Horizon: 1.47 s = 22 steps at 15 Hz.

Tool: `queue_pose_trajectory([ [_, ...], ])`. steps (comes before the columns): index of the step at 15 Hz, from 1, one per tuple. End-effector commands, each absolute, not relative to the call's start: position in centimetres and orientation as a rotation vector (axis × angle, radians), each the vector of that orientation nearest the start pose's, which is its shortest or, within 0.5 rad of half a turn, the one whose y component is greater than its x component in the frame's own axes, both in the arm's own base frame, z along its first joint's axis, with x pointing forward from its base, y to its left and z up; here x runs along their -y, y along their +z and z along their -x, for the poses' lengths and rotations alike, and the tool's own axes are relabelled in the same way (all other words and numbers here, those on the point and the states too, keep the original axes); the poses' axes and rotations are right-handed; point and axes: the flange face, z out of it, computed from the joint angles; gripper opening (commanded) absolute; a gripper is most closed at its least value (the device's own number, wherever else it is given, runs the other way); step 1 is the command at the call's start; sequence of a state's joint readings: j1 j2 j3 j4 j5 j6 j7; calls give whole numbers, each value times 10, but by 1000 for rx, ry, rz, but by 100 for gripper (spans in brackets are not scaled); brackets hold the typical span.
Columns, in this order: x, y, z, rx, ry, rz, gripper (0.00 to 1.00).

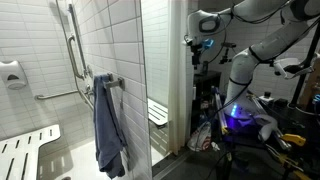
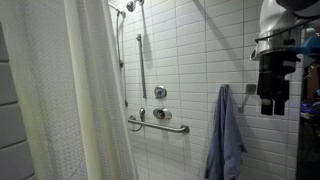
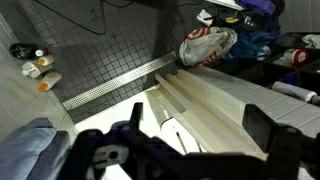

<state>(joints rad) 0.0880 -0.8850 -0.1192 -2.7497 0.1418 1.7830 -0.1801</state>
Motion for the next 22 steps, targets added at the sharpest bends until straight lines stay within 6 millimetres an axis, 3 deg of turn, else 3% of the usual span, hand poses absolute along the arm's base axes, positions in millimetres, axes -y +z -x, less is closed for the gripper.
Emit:
queue_pose_trajectory([
  [1, -5, 452, -279, 233, 99, 2895, 100],
  [17, -10, 452, -286, 274, 88, 2898, 100],
  [22, -35, 464, -336, 376, -5, 2919, 100],
])
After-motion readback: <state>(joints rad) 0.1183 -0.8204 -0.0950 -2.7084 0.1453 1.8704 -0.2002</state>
